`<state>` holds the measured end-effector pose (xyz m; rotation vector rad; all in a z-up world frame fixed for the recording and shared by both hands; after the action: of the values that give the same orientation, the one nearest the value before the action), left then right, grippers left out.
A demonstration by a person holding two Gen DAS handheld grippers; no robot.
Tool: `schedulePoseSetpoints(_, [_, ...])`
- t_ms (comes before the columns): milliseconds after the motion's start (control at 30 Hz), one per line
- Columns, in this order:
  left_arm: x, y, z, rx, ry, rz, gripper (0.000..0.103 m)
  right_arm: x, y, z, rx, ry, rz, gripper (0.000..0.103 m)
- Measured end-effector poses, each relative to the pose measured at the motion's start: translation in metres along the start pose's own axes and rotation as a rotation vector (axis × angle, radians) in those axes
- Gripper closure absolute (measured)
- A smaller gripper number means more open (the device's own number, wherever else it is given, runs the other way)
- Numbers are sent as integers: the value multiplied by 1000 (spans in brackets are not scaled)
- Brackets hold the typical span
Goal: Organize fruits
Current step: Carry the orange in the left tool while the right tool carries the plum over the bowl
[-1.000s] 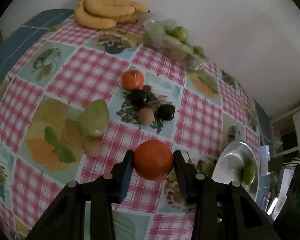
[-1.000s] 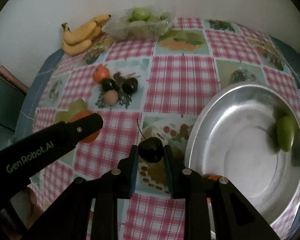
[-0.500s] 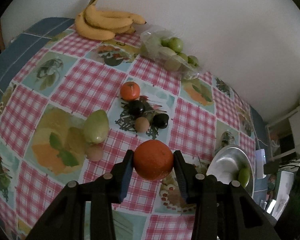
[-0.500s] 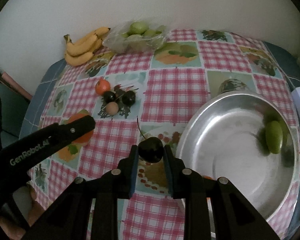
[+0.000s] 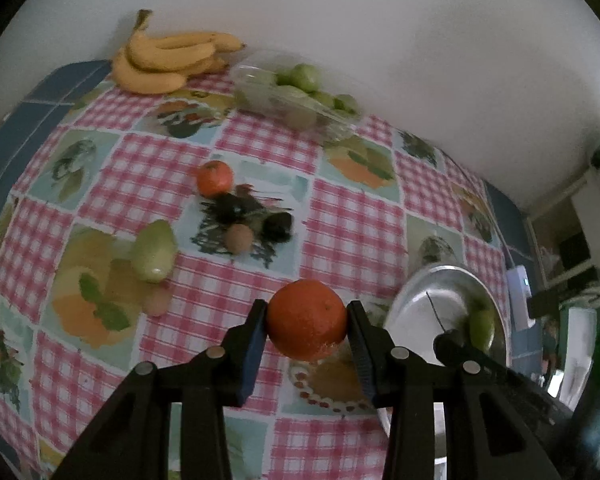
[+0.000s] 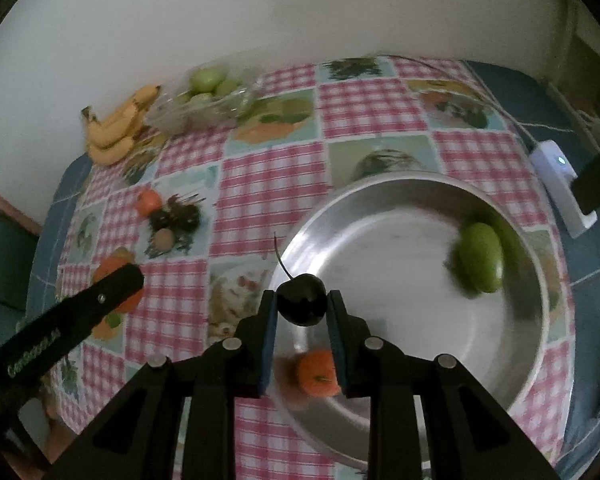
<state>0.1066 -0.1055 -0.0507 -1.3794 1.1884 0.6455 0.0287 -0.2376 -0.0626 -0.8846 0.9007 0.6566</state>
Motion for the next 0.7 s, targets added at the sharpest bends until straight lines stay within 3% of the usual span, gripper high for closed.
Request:
schedulePoseSetpoints(467, [6, 42, -94, 302, 34, 20, 61, -18, 1, -62, 138, 47, -23, 77])
schedulePoseSetpoints(700, [16, 52, -114, 380, 25, 7, 61, -23, 2, -83, 183, 56, -31, 77])
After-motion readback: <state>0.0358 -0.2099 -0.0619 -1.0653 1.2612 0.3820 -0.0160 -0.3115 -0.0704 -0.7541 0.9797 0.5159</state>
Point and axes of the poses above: each gripper's, at about its wrist camera, not at the fingertips, and x roughly the way its jaws point, z to its left, y to its underside, the point moved 9 cm from there along x, roughly the way its jaws point, and after that the axes turned 7 degrees about -y, right-handed, at the moved point
